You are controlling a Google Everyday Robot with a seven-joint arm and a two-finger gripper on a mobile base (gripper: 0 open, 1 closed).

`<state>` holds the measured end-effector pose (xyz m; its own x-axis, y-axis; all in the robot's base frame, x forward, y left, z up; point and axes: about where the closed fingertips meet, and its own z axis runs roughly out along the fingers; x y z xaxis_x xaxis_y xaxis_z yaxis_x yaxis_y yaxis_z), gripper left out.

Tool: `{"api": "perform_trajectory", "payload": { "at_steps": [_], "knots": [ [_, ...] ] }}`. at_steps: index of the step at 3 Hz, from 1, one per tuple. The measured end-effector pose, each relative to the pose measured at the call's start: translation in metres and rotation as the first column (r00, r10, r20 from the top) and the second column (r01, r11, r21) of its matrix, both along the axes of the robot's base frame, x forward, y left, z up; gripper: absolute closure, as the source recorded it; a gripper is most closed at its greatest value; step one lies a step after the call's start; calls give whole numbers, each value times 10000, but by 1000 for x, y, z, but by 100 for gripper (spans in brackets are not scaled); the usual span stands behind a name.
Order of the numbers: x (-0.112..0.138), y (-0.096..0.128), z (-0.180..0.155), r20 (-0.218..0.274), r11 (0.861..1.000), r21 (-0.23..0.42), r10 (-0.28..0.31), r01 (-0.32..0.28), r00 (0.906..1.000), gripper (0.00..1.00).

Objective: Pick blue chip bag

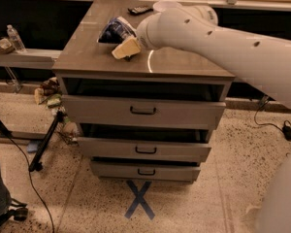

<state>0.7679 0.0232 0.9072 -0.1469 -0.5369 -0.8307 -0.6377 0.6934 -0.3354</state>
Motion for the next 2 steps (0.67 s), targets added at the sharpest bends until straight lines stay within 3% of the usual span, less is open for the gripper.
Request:
{"api": "perform_trajectory", "payload": {
  "at_steps": [1,2],
  "knots": [
    [43,28,-20,-106,9990,422,-143,147,9998,3],
    [64,43,-29,-176,9975,699,-69,81,9998,25]
  ]
}}
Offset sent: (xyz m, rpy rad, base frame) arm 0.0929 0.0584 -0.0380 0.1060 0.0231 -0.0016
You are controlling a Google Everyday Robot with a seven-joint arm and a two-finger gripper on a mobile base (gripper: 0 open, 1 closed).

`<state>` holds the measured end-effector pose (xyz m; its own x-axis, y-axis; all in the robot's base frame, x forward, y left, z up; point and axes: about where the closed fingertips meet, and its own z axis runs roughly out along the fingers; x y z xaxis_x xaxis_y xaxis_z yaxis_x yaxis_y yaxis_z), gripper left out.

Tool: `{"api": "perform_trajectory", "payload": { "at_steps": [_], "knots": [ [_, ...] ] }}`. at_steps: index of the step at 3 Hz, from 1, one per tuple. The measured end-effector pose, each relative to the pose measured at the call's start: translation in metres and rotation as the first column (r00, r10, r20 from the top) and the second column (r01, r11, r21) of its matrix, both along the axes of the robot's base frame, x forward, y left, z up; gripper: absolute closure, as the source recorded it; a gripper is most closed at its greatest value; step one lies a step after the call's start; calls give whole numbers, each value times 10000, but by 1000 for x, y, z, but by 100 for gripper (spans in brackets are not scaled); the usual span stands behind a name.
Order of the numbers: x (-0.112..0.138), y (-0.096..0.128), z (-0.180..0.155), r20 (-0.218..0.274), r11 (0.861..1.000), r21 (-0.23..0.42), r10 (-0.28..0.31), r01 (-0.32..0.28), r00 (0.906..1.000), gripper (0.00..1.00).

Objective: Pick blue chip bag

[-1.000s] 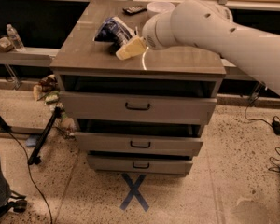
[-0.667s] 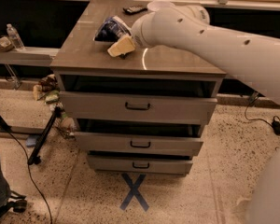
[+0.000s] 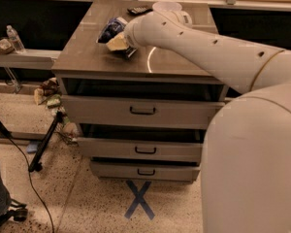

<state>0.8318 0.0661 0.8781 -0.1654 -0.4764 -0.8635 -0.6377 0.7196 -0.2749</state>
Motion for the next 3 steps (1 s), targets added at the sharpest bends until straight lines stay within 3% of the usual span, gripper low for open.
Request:
{"api": "perform_trajectory", "payload": {
  "at_steps": [2,3],
  "knots": [
    [14,15,-11,-19,9971,672,349,-347,9994,73],
    [22,-6,7,559,9873,1545,275,-359,9981,95]
  ]
}}
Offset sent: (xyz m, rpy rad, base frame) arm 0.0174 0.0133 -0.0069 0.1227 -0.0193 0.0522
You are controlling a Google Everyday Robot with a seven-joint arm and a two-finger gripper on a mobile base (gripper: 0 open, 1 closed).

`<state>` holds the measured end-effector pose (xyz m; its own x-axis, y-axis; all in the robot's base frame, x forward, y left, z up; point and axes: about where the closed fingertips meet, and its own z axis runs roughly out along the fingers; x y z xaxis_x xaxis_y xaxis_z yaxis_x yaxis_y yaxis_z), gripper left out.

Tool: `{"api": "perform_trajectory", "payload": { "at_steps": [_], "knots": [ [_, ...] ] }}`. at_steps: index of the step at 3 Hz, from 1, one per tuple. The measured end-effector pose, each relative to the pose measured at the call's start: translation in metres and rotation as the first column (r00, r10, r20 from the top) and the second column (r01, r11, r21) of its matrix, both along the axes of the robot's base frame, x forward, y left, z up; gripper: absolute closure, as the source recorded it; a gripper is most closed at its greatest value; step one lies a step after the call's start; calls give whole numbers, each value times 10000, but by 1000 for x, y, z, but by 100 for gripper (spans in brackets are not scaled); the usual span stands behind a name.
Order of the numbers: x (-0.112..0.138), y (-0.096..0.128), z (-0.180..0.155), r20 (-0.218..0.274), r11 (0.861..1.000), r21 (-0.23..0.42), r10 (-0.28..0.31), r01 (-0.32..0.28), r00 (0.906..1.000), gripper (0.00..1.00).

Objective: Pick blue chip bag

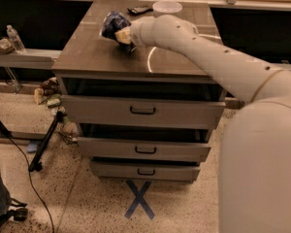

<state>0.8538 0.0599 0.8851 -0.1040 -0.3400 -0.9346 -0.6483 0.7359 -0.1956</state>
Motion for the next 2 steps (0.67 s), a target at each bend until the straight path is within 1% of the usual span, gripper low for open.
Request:
{"api": "perform_trajectory", "payload": {
  "at_steps": [1,2],
  "knots": [
    [-5,-60,31,786,9978,663,-72,19,9969,100],
    [-29,-74,60,1655,9939,914,461,-619,9851,100]
  ]
}}
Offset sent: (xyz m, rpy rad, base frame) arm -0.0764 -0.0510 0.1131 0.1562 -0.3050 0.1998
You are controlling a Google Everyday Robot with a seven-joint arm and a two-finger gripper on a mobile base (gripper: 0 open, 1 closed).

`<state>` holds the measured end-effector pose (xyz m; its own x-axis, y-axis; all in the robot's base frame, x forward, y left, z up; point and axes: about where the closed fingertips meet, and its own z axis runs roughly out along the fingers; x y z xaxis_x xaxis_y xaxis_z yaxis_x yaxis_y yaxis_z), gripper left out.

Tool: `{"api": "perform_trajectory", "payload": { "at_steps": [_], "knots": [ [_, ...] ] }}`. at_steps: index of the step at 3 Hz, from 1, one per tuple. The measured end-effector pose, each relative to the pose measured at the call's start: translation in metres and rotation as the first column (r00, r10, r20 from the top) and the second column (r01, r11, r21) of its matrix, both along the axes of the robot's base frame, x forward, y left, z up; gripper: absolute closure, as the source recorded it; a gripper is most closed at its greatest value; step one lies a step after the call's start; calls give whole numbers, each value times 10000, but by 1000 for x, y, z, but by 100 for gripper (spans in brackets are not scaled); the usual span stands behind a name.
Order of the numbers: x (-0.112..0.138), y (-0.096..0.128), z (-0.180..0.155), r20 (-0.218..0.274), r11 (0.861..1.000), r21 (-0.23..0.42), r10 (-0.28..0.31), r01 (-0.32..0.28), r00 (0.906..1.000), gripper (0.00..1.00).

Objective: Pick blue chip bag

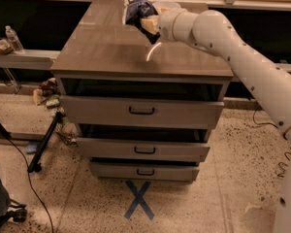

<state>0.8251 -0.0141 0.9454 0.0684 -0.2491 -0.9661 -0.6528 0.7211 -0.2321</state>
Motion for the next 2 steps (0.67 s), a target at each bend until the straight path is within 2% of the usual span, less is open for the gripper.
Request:
{"api": "perform_trajectory", "payload": {
  "at_steps": [1,2],
  "knots": [
    [-25,14,28,791,9975,149,675,-689,9946,100],
    [-30,25,36,1019,9958,163,885,-906,9909,100]
  ]
}}
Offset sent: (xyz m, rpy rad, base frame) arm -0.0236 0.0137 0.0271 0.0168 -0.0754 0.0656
